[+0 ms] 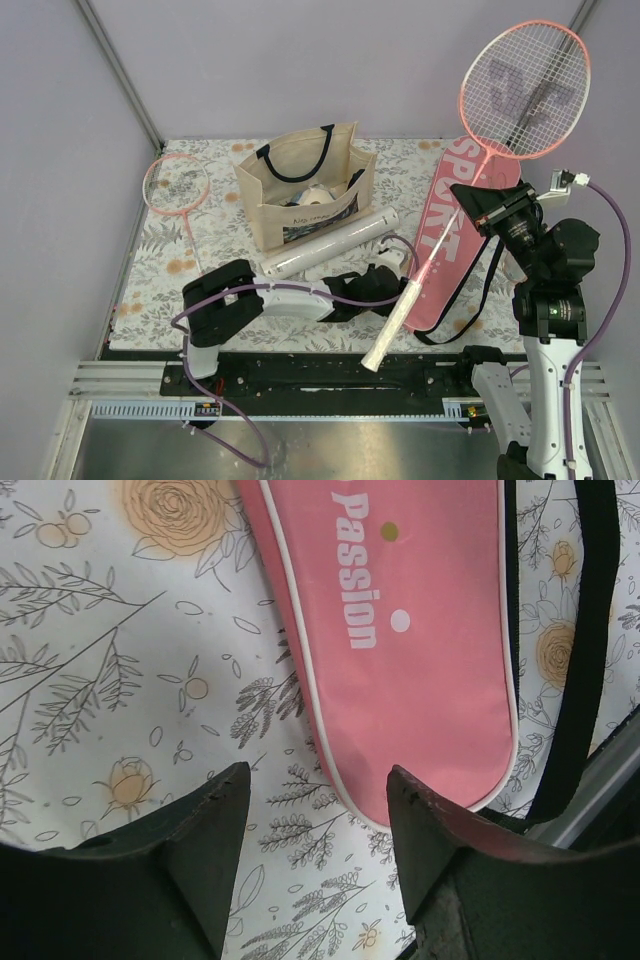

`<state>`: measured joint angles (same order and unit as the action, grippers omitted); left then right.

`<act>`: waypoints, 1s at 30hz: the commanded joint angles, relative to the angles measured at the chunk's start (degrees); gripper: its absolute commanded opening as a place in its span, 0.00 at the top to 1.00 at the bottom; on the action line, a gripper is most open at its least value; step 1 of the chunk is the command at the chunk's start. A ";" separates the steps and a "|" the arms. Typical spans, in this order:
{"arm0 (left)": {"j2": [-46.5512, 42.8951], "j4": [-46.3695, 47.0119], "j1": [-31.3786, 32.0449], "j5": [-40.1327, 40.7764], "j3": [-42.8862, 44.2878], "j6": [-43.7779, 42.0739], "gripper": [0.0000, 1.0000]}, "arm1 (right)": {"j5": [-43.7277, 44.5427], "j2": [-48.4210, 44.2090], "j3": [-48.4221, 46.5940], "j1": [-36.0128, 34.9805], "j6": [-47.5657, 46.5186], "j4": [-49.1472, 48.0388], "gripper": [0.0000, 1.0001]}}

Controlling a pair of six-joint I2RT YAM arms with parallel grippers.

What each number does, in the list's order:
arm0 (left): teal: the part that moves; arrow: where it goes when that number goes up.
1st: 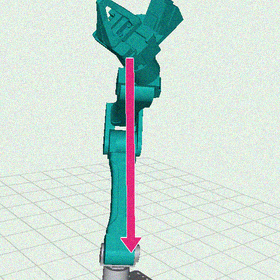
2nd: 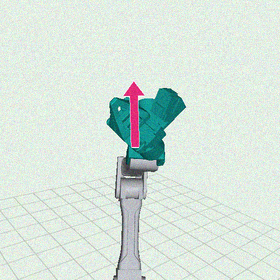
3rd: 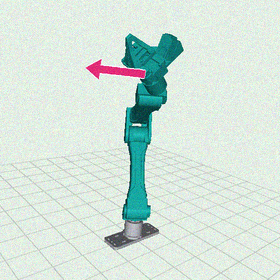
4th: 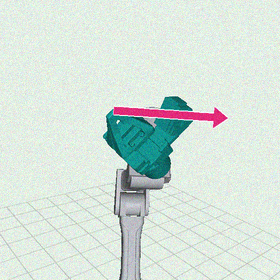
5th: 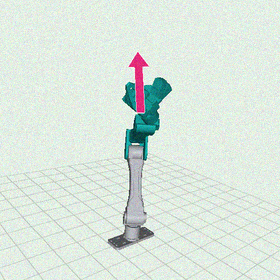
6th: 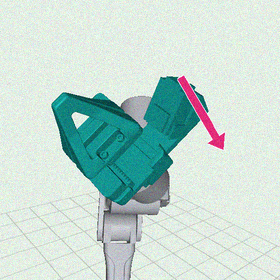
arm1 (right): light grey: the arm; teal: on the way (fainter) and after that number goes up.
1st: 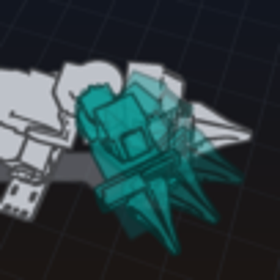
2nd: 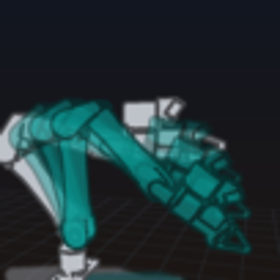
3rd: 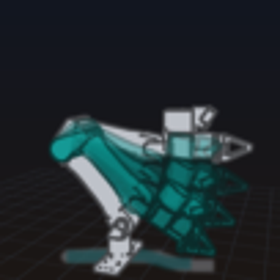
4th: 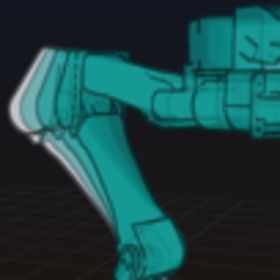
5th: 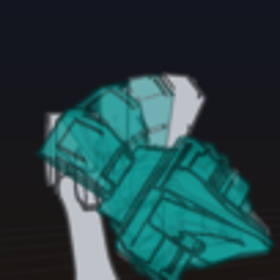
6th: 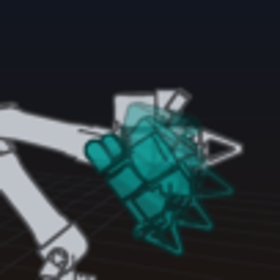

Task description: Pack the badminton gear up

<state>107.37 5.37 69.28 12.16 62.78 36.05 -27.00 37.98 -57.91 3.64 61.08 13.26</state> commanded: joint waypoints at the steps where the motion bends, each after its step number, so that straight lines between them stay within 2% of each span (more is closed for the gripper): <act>1: 1.78 2.88 0.69 1.20 2.96 0.07 0.40 | 2.22 -0.97 -0.45 0.14 -2.45 -1.57 1.00; 4: 2.93 5.09 0.95 0.58 2.25 0.68 0.40 | 2.48 -0.97 -0.62 0.14 -2.63 -1.22 1.00; 9: 7.58 2.46 1.21 1.90 5.32 0.16 0.43 | 3.97 -2.20 0.25 0.14 -2.89 -0.87 1.00; 12: 9.52 1.05 1.12 1.64 6.47 0.24 0.48 | 4.41 -2.73 1.04 0.14 -3.33 -0.69 1.00; 14: 9.44 1.84 1.12 1.37 5.69 0.86 0.55 | 4.59 -2.65 1.48 0.14 -3.25 -0.78 1.00; 15: 9.26 2.36 1.12 1.11 5.25 1.12 0.62 | 4.59 -2.30 1.48 0.14 -3.33 -0.69 1.00; 19: 7.42 1.67 0.86 2.60 3.93 1.48 0.99 | 5.20 -1.59 0.78 0.14 -4.56 -0.25 1.00; 30: -2.16 7.38 0.33 6.02 -6.80 1.48 1.00 | 12.07 3.68 -1.68 0.14 -10.72 -0.42 1.00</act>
<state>108.79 11.11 69.80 14.92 58.13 38.11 -18.44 39.72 -56.93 3.70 53.87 16.34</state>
